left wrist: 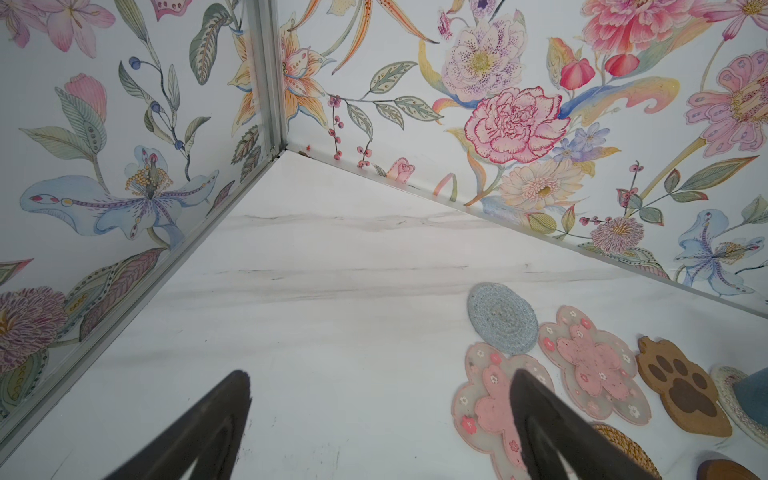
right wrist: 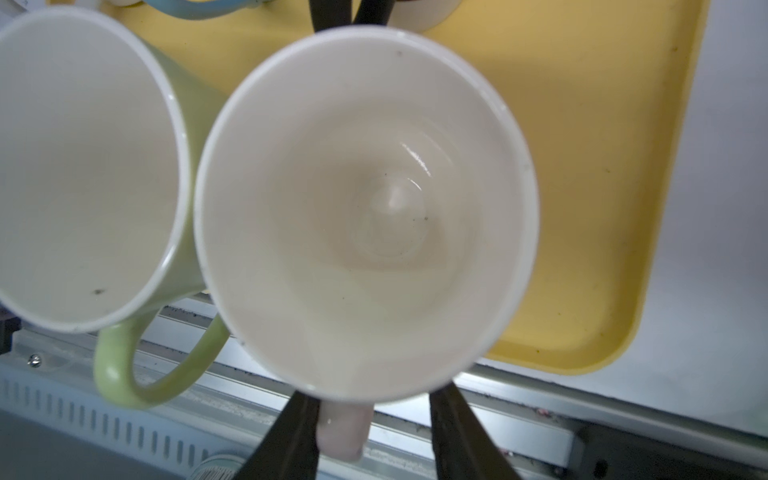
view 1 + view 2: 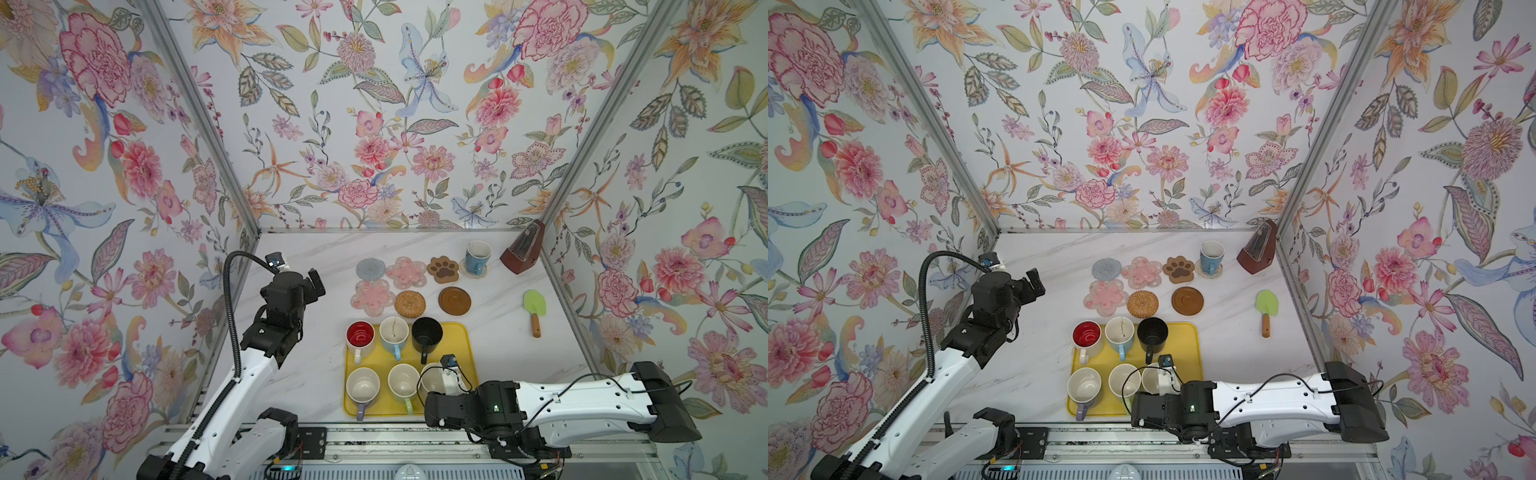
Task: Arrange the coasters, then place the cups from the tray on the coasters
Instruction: 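Close the right gripper on the rim of the white pink-handled mug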
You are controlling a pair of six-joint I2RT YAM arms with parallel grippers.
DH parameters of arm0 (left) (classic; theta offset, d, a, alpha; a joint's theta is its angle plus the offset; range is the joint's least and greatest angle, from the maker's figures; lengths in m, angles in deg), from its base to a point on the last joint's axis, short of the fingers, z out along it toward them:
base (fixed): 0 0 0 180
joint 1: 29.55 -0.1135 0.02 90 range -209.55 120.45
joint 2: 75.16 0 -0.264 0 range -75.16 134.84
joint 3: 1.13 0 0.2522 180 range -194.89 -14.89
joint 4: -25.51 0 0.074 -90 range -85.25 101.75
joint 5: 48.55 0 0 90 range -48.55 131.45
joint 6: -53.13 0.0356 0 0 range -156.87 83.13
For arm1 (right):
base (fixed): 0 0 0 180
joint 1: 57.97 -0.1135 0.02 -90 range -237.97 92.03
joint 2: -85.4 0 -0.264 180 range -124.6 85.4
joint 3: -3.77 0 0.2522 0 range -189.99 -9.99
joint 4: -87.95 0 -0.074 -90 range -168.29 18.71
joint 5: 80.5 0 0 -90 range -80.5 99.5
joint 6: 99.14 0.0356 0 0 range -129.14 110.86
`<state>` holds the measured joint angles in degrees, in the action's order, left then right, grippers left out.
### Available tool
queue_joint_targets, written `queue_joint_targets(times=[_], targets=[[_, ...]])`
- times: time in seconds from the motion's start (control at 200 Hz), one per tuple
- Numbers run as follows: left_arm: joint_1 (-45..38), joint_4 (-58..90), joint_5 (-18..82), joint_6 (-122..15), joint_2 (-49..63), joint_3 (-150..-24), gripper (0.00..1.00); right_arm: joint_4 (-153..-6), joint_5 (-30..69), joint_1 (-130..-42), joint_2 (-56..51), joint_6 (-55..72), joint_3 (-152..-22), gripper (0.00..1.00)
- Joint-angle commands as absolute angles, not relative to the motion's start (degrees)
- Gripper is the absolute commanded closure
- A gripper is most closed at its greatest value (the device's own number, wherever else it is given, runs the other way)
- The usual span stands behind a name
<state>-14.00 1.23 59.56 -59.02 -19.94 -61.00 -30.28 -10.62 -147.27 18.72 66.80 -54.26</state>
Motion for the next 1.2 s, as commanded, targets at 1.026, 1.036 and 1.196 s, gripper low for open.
queue_joint_targets(times=[1.026, 1.036, 1.196], targets=[[-16.9, 0.7, 55.7, -60.8, -21.9, -58.2, 0.01, -28.8, -12.8, -145.7, 14.8, 60.8, -54.8, 0.94], [-16.9, 0.6, 55.6, -60.8, -21.8, -58.2, 0.01, -28.7, -12.7, -145.7, 14.9, 60.8, -54.8, 0.95], [-17.1, 0.8, 55.1, -61.2, -22.1, -57.7, 0.01, -24.6, -13.3, -145.0, 17.4, 60.8, -55.3, 1.0]])
